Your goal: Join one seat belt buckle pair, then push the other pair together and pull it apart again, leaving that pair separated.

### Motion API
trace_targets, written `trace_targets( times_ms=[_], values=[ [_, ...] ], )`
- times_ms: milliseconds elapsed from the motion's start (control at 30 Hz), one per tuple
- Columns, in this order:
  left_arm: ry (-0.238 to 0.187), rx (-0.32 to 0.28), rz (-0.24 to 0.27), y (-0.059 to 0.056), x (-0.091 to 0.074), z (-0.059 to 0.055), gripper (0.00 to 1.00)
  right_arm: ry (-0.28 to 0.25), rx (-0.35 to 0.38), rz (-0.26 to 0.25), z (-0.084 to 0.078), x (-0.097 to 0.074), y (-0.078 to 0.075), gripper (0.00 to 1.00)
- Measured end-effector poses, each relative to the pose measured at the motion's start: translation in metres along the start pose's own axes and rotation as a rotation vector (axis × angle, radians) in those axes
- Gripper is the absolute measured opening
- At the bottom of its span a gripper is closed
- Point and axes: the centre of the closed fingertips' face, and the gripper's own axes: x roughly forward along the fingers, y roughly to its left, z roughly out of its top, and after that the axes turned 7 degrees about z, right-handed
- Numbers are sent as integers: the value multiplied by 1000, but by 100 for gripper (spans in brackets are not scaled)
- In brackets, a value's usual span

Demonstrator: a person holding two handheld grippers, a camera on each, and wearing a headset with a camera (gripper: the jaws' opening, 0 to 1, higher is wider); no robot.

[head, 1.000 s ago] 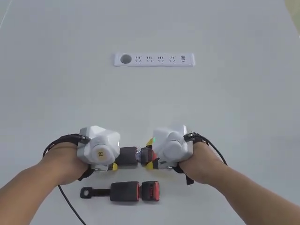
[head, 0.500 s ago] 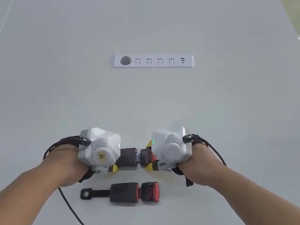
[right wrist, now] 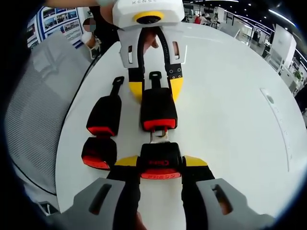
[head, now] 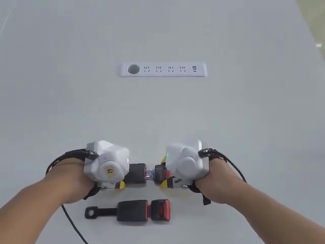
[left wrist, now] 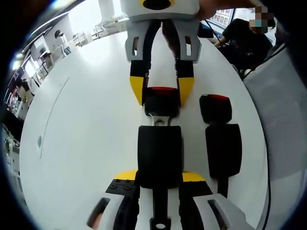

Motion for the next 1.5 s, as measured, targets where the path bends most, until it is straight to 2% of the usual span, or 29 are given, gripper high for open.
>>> trace_targets(
  times_ms=[167, 300, 467, 667, 1100, 1333, 1500],
  values=[
    [-3, 1, 0, 0, 0, 0, 31, -13, 9, -7, 0, 0, 1, 31],
    [-4, -3, -1, 0, 0, 0, 31, -6, 11, -14, -8, -7, 2, 31],
    [-4, -11, -1, -1, -2, 2, 31, 15, 16, -19, -26, -18, 0, 32],
    [4, -10, 0, -3, -7, 7, 31, 38, 28, -25, -46, -33, 4, 32],
    [7, -12, 0, -1, -7, 7, 31, 68, 87, -53, -92, -60, 8, 32],
    [2, -19, 0, -1, -5, 6, 31, 95, 90, -58, -110, -69, 10, 33],
    [5, -23, 1, -1, -5, 5, 32, 115, 90, -55, -113, -71, 11, 33]
  ],
)
